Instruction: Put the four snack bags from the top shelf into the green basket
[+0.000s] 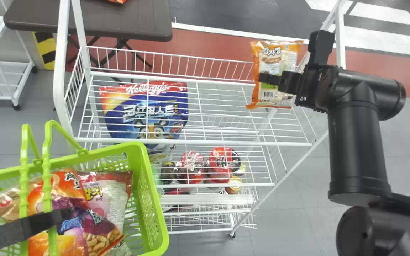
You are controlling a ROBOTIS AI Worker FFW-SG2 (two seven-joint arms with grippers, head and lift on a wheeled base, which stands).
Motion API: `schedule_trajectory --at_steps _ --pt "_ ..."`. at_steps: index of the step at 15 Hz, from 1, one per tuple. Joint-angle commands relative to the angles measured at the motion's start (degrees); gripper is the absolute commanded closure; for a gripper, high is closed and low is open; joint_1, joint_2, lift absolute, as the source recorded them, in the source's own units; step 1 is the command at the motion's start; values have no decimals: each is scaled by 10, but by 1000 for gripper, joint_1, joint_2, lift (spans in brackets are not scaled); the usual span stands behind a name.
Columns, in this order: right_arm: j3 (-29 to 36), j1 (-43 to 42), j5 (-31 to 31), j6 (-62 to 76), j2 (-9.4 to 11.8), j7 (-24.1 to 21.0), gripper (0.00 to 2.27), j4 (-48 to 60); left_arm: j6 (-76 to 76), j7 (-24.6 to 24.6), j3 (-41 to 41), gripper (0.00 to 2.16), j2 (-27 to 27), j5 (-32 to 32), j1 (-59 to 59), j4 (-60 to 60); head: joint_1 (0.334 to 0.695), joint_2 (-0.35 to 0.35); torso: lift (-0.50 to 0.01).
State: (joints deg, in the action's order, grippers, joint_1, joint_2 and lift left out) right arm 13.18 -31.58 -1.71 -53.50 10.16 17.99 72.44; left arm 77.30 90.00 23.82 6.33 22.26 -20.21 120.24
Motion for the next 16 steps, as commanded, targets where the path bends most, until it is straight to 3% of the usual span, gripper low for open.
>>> schedule_trajectory --at_steps 1,5,8,11,14,16 --pt "3 19 5 -20 -1 -1 2250 31 0 6 -1 2148 0 0 0 1 695 -253 0" --pt "18 41 22 -53 -2 -1 2250 93 0 6 -1 2148 0 0 0 0 695 -254 0" --pt "39 72 71 -113 -2 -1 2250 162 0 6 -1 2148 0 0 -1 -4 695 -260 0" --pt "49 130 151 -224 -4 -1 2250 312 0 6 -1 2148 0 0 0 -2 695 -251 0" --pt "47 200 245 -328 -26 -2 2250 481 2 6 -1 2148 0 0 1 -1 695 -222 0" --pt "37 234 303 -366 -41 -4 2250 554 2 6 -1 2148 0 1 1 -1 695 -149 0"
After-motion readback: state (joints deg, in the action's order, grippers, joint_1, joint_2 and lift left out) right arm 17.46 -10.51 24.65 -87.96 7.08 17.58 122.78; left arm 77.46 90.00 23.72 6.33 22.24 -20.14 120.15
